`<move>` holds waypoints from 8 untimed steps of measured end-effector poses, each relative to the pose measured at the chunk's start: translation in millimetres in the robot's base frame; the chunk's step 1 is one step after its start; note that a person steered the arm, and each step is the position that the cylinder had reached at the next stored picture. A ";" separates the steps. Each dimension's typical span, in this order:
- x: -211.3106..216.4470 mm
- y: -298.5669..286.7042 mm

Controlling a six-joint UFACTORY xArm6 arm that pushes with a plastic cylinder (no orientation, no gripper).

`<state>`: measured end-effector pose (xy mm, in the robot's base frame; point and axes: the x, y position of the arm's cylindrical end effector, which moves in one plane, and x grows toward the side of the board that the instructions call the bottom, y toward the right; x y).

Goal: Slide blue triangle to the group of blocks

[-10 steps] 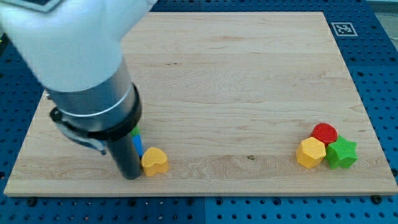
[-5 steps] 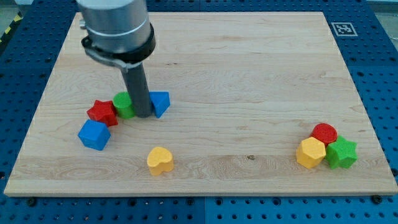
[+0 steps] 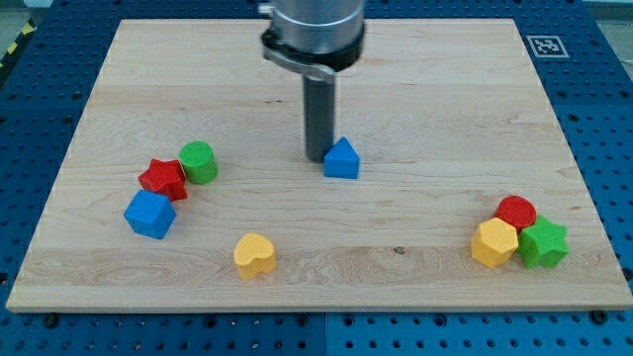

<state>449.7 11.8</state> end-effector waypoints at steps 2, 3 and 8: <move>3.9 47.6; 12.7 44.0; 75.2 62.2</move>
<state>524.9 74.0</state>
